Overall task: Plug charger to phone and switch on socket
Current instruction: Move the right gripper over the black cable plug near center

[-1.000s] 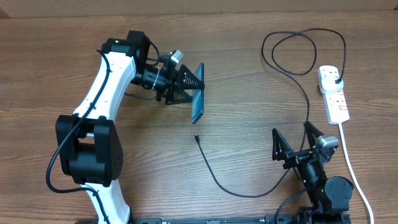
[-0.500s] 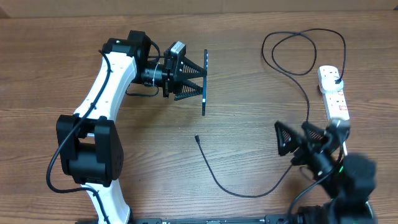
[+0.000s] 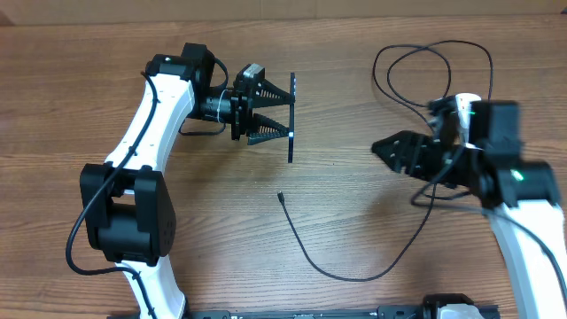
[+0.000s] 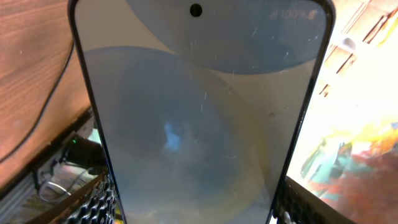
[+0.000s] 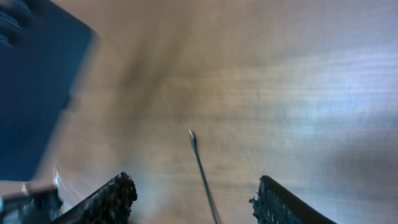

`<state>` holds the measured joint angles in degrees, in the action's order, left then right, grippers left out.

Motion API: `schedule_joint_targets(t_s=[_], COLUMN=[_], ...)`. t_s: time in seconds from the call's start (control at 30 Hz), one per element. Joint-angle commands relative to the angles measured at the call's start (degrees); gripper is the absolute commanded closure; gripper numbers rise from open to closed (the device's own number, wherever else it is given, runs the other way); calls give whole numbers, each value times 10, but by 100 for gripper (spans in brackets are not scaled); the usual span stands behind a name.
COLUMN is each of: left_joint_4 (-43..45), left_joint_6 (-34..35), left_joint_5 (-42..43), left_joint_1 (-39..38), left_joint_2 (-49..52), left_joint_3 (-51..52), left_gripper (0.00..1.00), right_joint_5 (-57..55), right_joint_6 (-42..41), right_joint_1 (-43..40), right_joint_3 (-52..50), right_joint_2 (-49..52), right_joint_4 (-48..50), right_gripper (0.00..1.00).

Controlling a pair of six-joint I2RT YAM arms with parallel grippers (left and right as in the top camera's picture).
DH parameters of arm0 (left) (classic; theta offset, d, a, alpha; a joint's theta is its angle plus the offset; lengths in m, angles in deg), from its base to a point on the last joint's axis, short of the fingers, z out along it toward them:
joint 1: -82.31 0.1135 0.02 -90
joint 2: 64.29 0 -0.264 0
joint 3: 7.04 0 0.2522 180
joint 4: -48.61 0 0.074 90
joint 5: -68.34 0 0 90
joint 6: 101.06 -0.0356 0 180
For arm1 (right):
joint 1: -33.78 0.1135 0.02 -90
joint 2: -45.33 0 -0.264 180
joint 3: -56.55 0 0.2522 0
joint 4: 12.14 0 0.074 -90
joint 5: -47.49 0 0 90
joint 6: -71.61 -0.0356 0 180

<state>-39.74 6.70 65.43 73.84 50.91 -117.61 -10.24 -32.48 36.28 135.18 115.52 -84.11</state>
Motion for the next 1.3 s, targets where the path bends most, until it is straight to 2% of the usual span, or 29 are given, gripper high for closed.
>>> schedule_joint_targets(t_s=[0.0, 0.23, 0.43, 0.53, 0.73, 0.93, 1.17, 1.27], left_joint_4=[0, 0, 1, 25, 61, 61, 61, 61], left_joint_6=[53, 116, 179, 232, 268, 251, 244, 244], left_joint_5=[35, 35, 35, 35, 35, 35, 35, 35], left_joint_1=[7, 7, 13, 28, 59, 88, 93, 93], left_joint_2=[-2, -2, -2, -2, -2, -2, -2, -2], left_joint_3=[-15, -15, -15, -15, -15, -15, -15, -15], left_gripper=[32, 34, 34, 36, 38, 39, 40, 40], right_joint_5=[-52, -196, -253, -271, -272, -340, -346, -330], right_joint_6=[33, 39, 34, 17, -1, -24, -24, -24], right_joint_1=[57, 212, 322, 361, 374, 368, 352, 343], right_joint_3=[1, -6, -9, -9, -9, -9, -9, -9], right_joint_2=[48, 138, 200, 228, 252, 253, 254, 254], right_joint_4=[-7, -2, 25, 67, 104, 111, 118, 122], right_gripper=[40, 39, 38, 39, 37, 28, 25, 20])
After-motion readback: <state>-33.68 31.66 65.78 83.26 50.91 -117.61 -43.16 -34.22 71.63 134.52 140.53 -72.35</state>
